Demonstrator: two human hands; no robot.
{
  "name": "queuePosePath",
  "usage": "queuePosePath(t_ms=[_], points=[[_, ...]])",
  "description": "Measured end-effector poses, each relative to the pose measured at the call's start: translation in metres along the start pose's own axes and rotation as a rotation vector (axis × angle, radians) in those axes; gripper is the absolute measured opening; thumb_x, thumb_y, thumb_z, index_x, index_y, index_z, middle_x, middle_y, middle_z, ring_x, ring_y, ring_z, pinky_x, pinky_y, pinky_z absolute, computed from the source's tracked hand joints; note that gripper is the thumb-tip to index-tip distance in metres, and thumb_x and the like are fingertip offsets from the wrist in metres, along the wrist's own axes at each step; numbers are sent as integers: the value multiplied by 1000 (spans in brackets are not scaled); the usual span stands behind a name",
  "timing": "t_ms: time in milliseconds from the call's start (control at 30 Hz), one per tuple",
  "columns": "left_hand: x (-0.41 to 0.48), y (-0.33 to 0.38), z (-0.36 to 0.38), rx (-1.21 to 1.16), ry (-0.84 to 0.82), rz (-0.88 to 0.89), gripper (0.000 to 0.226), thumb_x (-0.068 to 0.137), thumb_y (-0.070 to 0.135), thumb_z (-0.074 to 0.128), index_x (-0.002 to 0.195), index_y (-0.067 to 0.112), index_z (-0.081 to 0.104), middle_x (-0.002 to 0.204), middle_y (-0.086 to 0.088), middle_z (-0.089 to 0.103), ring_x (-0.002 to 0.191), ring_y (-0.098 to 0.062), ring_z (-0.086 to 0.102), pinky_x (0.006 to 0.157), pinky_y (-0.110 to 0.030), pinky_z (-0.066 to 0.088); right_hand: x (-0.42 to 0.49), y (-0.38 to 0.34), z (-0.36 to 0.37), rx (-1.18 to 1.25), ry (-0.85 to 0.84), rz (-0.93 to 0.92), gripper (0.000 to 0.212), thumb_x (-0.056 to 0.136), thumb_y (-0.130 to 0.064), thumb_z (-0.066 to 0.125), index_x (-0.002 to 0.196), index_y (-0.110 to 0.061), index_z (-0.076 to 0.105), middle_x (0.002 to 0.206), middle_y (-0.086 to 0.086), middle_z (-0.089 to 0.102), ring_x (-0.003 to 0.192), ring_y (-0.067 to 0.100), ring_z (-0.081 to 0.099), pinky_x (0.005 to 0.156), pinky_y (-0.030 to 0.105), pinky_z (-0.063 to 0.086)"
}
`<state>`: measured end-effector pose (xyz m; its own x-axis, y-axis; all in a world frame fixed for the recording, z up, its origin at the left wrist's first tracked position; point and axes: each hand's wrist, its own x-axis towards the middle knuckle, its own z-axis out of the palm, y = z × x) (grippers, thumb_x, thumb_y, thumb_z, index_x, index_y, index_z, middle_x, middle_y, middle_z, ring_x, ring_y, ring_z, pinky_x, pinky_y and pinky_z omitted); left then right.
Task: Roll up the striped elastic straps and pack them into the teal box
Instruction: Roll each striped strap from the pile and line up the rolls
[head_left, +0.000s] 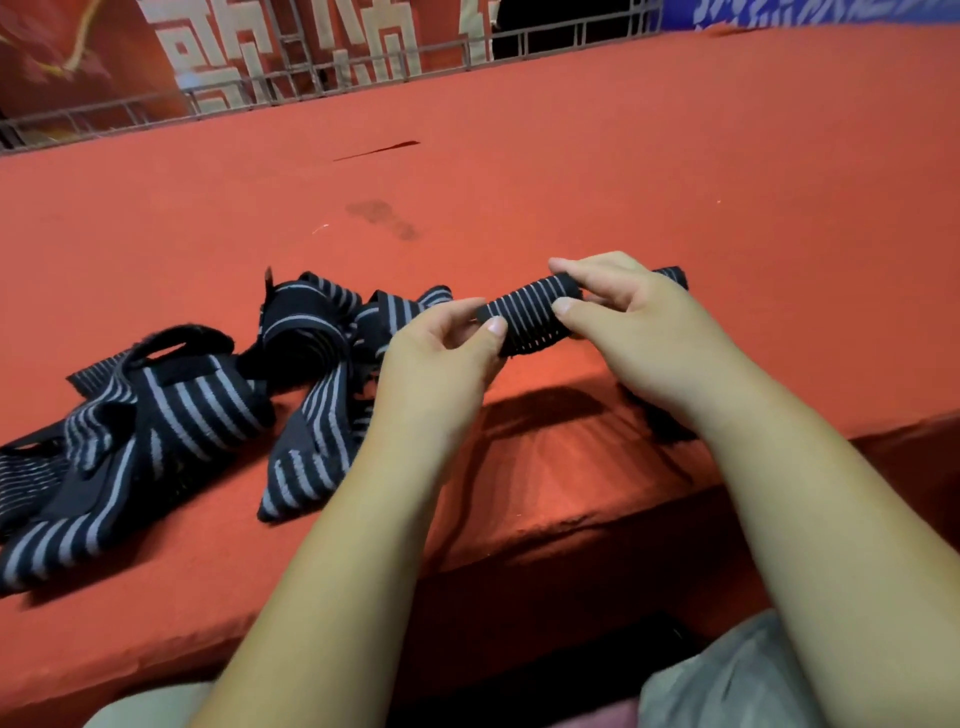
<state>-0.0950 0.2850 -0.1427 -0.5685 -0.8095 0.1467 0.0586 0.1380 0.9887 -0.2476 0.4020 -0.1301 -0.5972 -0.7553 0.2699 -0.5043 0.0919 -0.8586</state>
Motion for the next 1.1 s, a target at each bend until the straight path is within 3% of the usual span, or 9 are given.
queuePosePath(t_ms=[133,233,300,367,467,567,733,933,1100], points=[[5,-2,30,-73,-56,-64,27,101,10,75,128,9,75,110,-5,80,106,-21,80,104,-44,62,-3,9,-26,-24,68,55,27,106,-32,61,128,-35,75,127,-16,62,112,6,65,106,31,47],[7,-2,54,-116,-108,-95,26,101,7,75,126,4,75,109,-8,80,102,-19,80,101,-40,63,-8,19,-45,-34,118,63,16,106,-33,62,105,-40,76,119,-7,65,107,8,67,94,21,48],[8,-4,68,-124,-134,-110,24,101,5,73,125,1,75,106,-7,81,98,-14,80,98,-35,64,-9,28,-58,-77,158,68,16,105,-32,64,114,-41,75,119,-12,68,109,5,65,87,8,42],[9,-6,80,-84,-143,-91,22,101,8,74,123,6,77,107,-4,82,100,-13,80,93,-29,64,-10,34,-67,-83,178,88,23,104,-29,67,125,-34,74,119,-18,72,106,2,67,84,3,43],[11,-11,94,-18,-142,-55,21,99,13,77,120,13,79,107,0,83,101,-11,80,88,-25,63,-9,46,-76,-73,204,117,23,103,-28,68,124,-32,77,113,-19,76,105,1,70,95,21,52],[14,-15,103,-46,-158,-79,24,98,9,77,122,9,79,107,-2,84,102,-13,80,98,-31,62,-8,58,-79,-29,216,151,25,102,-30,69,125,-33,78,113,-18,78,108,4,72,102,33,55],[16,-19,112,-75,-152,-108,18,99,7,76,115,15,81,107,-2,84,106,-18,80,99,-33,61,-4,64,-79,-76,218,153,28,104,-28,67,130,-31,76,121,-15,77,113,6,70,97,26,50],[19,-30,114,-39,-149,-126,20,98,14,79,118,10,80,106,-4,84,105,-20,81,105,-42,61,-2,70,-76,-70,218,220,29,105,-29,65,131,-28,76,124,-11,77,116,11,71,104,32,54],[17,-31,113,5,-168,-98,20,97,21,81,114,10,80,106,-3,84,102,-17,81,105,-41,61,-3,68,-77,-72,224,236,25,106,-32,60,124,-30,77,114,-13,77,108,12,71,95,31,55]])
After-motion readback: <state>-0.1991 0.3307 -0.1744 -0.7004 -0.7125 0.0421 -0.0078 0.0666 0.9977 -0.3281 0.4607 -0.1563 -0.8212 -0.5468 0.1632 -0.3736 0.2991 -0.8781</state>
